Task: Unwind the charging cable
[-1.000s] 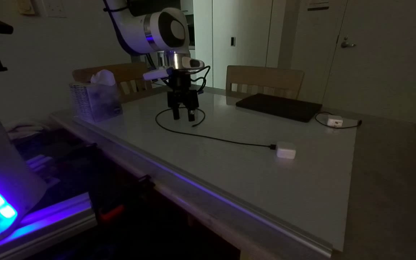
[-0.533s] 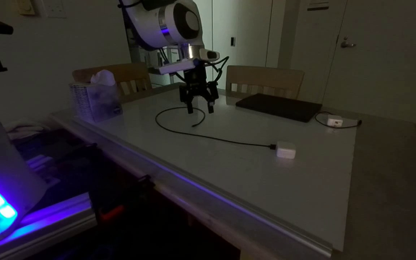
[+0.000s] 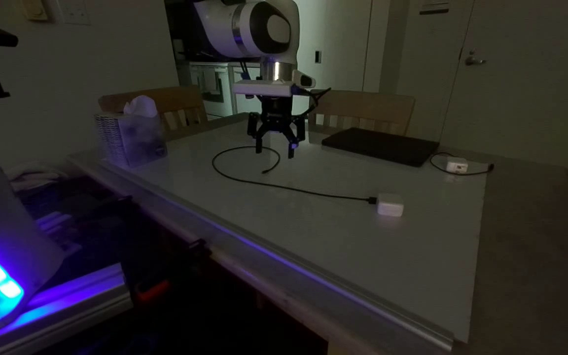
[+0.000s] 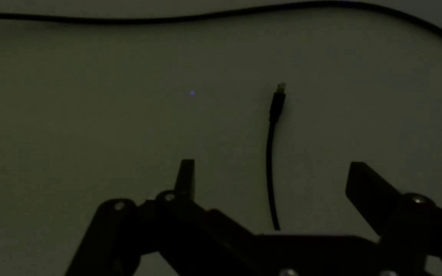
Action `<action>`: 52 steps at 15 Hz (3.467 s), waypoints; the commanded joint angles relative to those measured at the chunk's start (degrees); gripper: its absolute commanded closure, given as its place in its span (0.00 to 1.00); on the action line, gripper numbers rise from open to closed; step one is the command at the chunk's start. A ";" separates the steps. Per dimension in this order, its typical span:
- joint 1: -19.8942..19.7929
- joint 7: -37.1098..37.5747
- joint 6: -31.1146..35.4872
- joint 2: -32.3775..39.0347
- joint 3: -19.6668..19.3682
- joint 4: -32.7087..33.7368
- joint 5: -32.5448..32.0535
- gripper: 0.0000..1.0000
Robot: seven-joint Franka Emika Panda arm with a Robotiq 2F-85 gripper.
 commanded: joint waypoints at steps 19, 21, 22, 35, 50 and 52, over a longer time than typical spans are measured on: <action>0.99 1.46 8.90 3.13 -0.11 -3.50 -0.51 0.00; 0.95 1.42 9.83 3.31 -0.08 -3.99 -0.47 0.00; 0.94 1.46 10.39 3.34 -0.10 -4.33 -0.50 0.00; 1.81 1.90 15.34 0.34 0.27 -8.90 -0.84 0.74; 8.36 0.62 12.50 -0.03 -2.63 -4.78 -19.10 0.97; 9.01 0.47 12.36 0.10 -2.75 -4.40 -19.79 0.97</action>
